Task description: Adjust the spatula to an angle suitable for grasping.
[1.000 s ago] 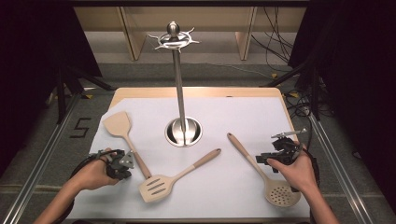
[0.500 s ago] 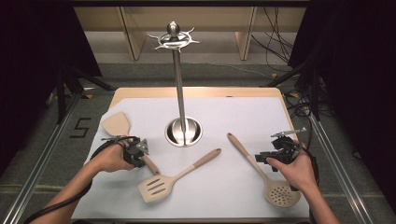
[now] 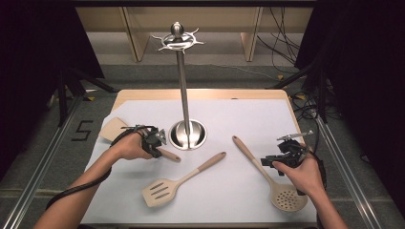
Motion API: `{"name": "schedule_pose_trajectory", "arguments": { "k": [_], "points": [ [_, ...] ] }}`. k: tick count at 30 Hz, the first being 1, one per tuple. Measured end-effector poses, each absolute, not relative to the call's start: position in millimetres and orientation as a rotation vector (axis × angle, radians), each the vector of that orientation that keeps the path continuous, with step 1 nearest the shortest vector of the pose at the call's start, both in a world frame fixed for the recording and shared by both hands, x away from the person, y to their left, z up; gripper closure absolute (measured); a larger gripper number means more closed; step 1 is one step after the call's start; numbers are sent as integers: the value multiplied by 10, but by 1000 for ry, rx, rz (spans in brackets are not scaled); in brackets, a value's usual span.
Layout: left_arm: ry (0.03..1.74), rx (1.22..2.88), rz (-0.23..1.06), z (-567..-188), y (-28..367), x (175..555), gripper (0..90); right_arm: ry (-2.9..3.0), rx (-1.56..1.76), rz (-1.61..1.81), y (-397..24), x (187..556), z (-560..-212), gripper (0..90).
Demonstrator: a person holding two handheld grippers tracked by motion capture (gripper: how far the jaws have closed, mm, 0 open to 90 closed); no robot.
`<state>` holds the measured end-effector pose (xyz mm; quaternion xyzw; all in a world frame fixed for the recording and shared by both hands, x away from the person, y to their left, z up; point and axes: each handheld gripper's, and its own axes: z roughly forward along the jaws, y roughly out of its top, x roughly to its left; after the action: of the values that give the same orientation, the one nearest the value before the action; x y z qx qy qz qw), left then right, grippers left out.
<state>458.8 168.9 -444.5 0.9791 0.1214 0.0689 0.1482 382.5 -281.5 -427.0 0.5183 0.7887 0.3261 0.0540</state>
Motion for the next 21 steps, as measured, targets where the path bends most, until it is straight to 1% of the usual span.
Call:
{"name": "schedule_pose_trajectory", "arguments": {
  "k": [1, 3, 4, 5, 8, 10, 13, 17, 19, 21],
  "points": [
    [328, 2820, 209, -4364, 1722, 4593, 746, 2415, 1583, 958, -2814, 3811, -4239, 683],
    [311, 2842, 225, -4342, 1744, 4604, 603, 2394, 1587, 980, -2800, 3823, -4262, 682],
    [285, 2870, 252, -4335, 1770, 4626, 541, 2401, 1588, 973, -2802, 3824, -4259, 680],
    [215, 2928, 306, -4347, 1828, 4693, 487, 2405, 1589, 971, -2799, 3825, -4261, 679],
    [178, 2948, 311, -4386, 1877, 4760, 399, 2403, 1588, 976, -2793, 3827, -4269, 678],
    [98, 2936, 291, -4458, 1920, 4833, 397, 2405, 1587, 972, -2782, 3823, -4267, 679],
    [66, 2983, 254, -4519, 1944, 4883, 395, 2412, 1574, 985, -2778, 3829, -4272, 678],
    [78, 2986, 236, -4570, 1971, 4928, 402, 2430, 1575, 962, -2787, 3830, -4262, 678],
    [97, 2986, 221, -4599, 1984, 4966, 436, 2408, 1596, 973, -2779, 3831, -4288, 678],
    [108, 2987, 205, -4602, 1984, 4976, 437, 2413, 1586, 981, -2780, 3832, -4292, 678]
  ]
}}
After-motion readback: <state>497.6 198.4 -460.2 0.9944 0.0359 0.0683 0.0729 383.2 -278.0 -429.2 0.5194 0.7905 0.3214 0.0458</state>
